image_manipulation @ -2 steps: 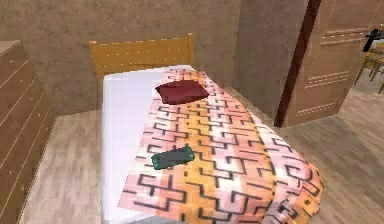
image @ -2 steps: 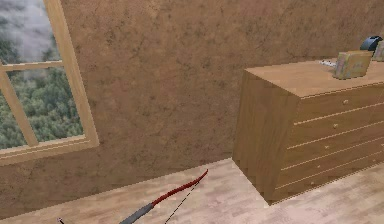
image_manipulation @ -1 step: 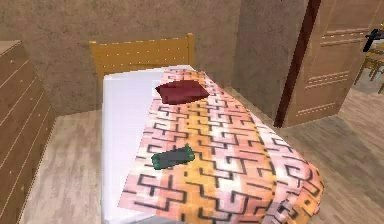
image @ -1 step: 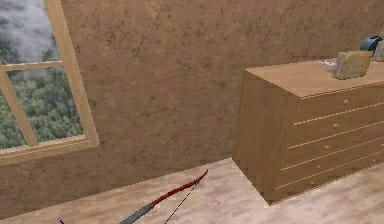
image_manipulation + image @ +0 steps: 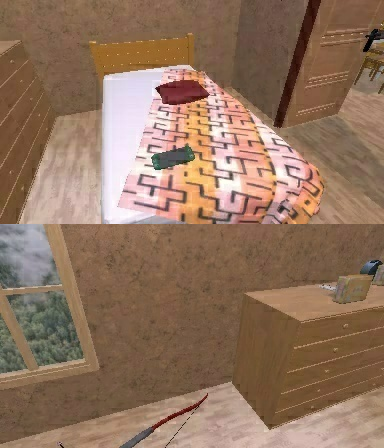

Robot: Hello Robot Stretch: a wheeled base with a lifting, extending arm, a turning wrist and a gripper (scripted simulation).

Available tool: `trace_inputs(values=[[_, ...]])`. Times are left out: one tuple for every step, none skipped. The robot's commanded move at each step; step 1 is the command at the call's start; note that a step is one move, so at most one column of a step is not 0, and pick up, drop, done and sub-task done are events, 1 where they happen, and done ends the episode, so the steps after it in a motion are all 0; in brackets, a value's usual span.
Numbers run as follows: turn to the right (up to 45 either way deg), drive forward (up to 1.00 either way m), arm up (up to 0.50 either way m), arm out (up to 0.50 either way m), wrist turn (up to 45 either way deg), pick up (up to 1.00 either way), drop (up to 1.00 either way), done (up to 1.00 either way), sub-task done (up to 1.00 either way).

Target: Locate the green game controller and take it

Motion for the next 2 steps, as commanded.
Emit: trace_inputs(values=[[0.0,0.0,0.0,0.5,0.0,0.0,0.0,0.0,0.0],[0.0,0.0,0.0,0.0,45.0,0.0,0.0,0.0,0.0]])
